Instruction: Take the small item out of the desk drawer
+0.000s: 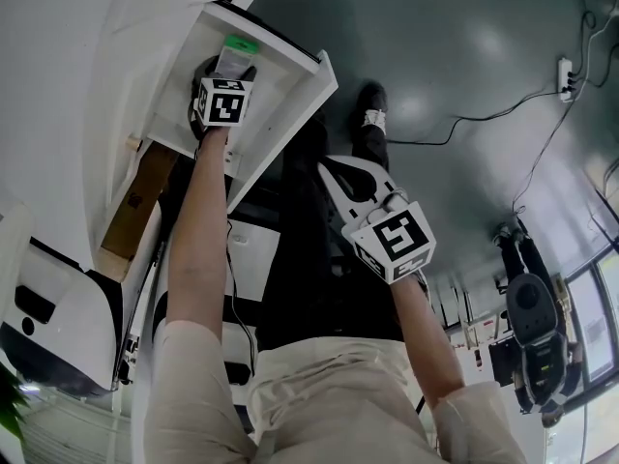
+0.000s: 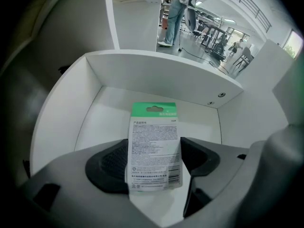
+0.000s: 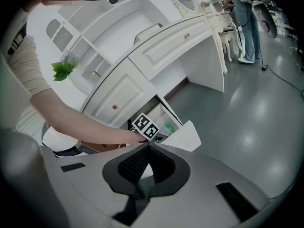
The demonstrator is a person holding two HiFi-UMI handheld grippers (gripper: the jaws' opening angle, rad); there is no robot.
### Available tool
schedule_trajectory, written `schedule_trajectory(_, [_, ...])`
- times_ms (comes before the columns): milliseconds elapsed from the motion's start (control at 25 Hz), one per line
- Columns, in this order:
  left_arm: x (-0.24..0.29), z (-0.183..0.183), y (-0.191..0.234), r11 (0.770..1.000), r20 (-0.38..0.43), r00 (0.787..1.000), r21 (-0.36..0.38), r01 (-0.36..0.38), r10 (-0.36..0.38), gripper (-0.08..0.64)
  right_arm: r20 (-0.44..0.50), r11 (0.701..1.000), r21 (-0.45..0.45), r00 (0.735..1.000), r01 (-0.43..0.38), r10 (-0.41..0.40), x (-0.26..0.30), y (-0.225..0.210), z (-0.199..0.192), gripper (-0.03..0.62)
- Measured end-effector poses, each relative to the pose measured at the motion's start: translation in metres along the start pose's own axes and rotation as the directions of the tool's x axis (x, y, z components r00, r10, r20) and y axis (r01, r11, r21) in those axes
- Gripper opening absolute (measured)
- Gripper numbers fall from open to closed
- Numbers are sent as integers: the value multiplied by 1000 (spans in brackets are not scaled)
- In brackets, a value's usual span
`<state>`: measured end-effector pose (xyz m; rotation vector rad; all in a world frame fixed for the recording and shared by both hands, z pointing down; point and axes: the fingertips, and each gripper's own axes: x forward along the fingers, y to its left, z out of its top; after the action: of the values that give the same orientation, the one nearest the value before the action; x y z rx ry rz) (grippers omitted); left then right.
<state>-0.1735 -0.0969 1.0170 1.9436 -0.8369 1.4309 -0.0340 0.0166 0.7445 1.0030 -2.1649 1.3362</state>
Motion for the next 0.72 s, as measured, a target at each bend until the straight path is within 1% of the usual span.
schedule_trajectory(160, [0,-1,-2,1000,6,1000,3,4,-4,356,3,1000,-17,1000,-2,2,-3,-2,-1,25])
schedule_trajectory(320, [-2,-4,-7,1000,0,1000,17,6,-6,356,-6,1000,-10,1000,3,-3,-7,-5,-4,25])
schedule_trajectory(600, [-19,-1,-8,1000,36,999,-15,4,-3,356,-7,1000,-22,1000,-10,10,-18,0,-5,25])
schedule_trajectory(720, [-28,-2,-6,1000,41,999,-28,-3,4,356,-12,999,-23,999,-34,34,-21,5,-7,25])
